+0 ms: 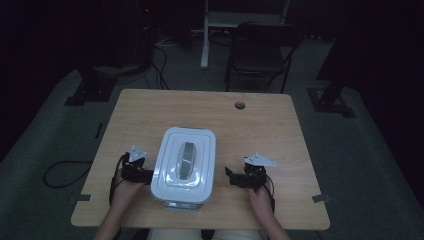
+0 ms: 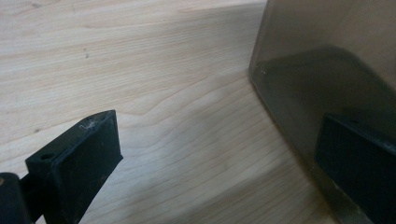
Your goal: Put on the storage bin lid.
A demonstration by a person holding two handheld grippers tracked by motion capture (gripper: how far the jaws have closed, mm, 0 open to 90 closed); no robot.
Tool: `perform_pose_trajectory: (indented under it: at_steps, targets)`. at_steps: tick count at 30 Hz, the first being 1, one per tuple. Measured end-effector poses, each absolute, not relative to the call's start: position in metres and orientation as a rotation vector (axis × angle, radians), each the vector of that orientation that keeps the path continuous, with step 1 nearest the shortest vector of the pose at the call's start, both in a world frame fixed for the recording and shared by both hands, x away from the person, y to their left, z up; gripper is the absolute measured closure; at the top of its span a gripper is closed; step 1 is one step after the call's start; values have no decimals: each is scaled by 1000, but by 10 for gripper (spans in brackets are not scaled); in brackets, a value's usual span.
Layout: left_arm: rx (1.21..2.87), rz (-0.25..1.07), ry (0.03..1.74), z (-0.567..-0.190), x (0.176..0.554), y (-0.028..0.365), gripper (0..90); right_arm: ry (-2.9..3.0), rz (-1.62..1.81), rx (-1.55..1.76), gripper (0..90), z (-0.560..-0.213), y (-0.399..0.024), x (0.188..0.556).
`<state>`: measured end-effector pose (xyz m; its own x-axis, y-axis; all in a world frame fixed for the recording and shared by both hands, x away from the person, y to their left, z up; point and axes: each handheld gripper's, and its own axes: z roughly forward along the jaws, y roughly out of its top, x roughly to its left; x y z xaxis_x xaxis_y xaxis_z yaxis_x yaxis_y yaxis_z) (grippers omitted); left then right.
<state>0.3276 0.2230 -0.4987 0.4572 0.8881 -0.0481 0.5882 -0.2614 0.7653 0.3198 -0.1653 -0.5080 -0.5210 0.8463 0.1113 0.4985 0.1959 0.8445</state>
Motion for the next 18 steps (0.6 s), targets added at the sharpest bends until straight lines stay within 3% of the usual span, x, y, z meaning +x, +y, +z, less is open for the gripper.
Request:
perform_pose_trajectory:
  at_steps: [18]
  targets:
    - [2048, 450, 1120, -496, 324, 176, 15, 2076, 1256, 1283, 129, -503, -186, 316]
